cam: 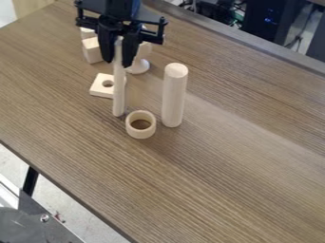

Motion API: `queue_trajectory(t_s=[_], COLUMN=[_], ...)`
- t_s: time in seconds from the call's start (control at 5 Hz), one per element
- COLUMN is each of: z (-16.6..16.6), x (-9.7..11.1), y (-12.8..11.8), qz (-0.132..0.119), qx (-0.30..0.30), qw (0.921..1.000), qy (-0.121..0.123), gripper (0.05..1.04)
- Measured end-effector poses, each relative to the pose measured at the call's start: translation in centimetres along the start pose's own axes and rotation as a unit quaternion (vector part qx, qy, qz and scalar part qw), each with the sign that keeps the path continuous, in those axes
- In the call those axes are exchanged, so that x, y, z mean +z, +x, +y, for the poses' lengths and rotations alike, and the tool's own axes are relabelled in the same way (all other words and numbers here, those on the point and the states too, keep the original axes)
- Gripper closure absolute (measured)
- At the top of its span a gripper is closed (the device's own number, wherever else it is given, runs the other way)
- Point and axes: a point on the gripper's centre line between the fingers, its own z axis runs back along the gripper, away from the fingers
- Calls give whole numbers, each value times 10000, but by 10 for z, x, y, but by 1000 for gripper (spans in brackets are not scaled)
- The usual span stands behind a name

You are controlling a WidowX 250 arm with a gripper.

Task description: Put the small cylinder on top of the cube with a hole

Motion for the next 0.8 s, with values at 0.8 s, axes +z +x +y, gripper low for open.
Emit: queue_trajectory(t_s=[0.8], z=[25], x=[28], y=[25], qz=[-122], qx=[585], qw=[9978], qy=[-272], gripper=[823])
